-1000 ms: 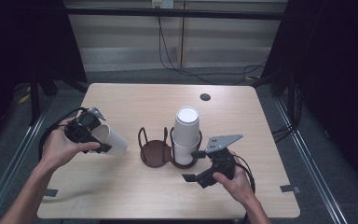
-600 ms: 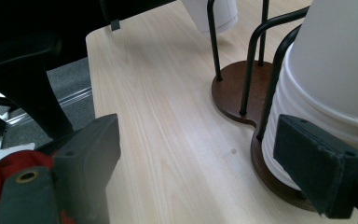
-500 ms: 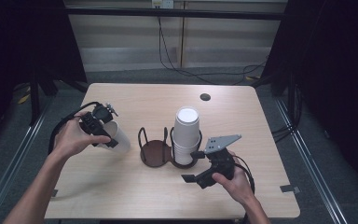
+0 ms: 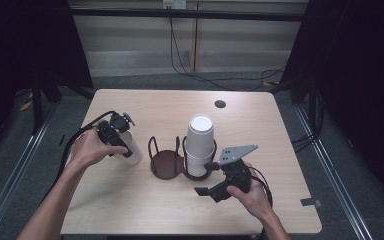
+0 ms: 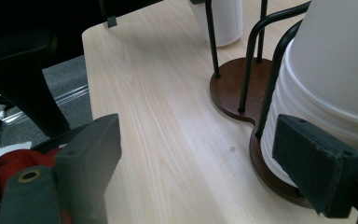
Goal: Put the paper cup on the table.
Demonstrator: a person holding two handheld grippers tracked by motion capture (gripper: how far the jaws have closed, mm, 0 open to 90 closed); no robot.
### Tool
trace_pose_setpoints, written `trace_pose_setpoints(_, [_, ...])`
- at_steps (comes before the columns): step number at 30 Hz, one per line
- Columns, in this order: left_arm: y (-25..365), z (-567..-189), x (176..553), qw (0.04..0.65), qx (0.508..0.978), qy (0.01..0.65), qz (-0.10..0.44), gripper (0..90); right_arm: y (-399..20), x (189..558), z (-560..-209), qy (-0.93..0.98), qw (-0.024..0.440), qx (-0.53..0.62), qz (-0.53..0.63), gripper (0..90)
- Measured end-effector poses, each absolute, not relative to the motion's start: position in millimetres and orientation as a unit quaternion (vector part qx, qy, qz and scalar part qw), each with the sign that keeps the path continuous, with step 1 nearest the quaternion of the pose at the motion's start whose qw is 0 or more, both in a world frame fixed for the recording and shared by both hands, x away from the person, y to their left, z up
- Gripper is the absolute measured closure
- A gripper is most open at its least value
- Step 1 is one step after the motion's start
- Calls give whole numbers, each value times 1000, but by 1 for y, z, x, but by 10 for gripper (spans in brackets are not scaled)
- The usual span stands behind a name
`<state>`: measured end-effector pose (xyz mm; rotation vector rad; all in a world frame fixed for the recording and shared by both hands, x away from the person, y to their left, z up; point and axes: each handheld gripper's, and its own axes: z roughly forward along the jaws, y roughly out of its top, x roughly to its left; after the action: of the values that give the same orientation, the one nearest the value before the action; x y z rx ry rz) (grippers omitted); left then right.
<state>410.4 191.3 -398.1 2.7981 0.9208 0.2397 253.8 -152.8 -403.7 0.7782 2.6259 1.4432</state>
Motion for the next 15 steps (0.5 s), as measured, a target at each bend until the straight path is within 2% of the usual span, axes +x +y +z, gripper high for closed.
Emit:
trace_pose_setpoints(5, [188, -409, 418, 90, 941, 319, 71, 63, -152, 255, -405, 849, 22, 252, 465, 159])
trace_pose_setpoints(15, [190, -421, 421, 110, 939, 322, 53, 100, -154, 255, -406, 846, 23, 257, 468, 162])
